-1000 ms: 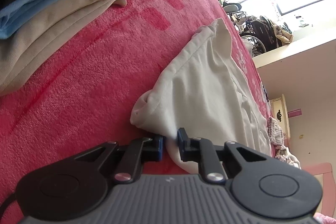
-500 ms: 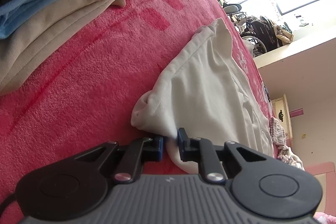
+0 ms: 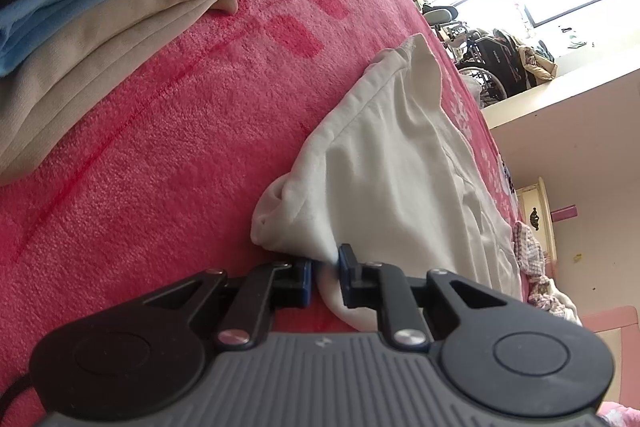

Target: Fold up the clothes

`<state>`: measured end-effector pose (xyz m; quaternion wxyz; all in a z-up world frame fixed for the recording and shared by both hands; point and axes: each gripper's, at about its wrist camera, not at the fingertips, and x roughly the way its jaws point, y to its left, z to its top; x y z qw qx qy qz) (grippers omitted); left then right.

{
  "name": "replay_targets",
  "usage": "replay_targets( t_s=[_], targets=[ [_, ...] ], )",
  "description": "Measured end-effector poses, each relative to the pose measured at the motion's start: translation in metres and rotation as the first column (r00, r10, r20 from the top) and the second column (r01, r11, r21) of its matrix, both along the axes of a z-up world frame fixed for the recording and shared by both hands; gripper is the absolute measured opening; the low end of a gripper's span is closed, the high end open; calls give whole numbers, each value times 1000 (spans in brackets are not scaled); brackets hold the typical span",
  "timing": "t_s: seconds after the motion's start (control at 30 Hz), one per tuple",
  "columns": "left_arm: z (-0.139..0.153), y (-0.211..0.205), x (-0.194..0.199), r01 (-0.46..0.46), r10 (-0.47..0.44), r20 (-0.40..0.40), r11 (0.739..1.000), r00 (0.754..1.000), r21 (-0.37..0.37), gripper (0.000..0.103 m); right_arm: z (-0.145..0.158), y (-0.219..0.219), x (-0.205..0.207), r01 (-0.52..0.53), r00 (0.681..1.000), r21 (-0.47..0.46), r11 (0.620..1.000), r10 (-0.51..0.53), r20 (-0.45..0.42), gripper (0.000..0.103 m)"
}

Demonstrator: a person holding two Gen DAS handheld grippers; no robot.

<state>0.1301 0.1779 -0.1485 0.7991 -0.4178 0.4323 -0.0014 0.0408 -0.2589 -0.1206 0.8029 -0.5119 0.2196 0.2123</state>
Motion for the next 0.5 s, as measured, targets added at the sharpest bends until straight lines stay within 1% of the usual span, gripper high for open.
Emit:
replay_targets(
  t_s=[0.03, 0.07, 0.1, 0.13, 0.17, 0.23, 0.37, 0.5],
  targets=[
    [0, 0, 1, 0, 0, 1, 1000, 1000, 0, 16, -13, 9, 0, -53, 998, -104, 993, 57, 28, 45],
    [1, 0, 1, 0, 0, 1, 1000, 1000, 0, 16, -24, 13, 3, -85, 995, -190, 978, 94, 38, 42],
    [1, 0, 2, 0, 0, 2, 1000, 1000, -2, 16, -31, 13, 8, -100, 994, -240, 966, 109, 25, 41],
    [1, 0, 2, -1, 1, 3, 1000, 1000, -3, 16, -36, 11, 14, -106, 994, -272, 956, 112, 3, 26],
    [1, 0, 2, -2, 2, 3, 1000, 1000, -7, 16, -37, 8, 20, -100, 995, -293, 951, 99, -16, 6],
    [-1, 0, 3, -4, 4, 3, 1000, 1000, -15, 15, -27, -3, 27, -83, 997, -291, 953, 77, -31, 5],
    [-2, 0, 2, -2, 2, 3, 1000, 1000, -22, 15, -5, -19, 23, -90, 996, -274, 957, 85, -31, 5],
    [-2, -1, 1, -4, 5, 2, 1000, 1000, -24, 15, -12, -34, 23, -97, 995, -298, 950, 82, -63, 5]
  ],
)
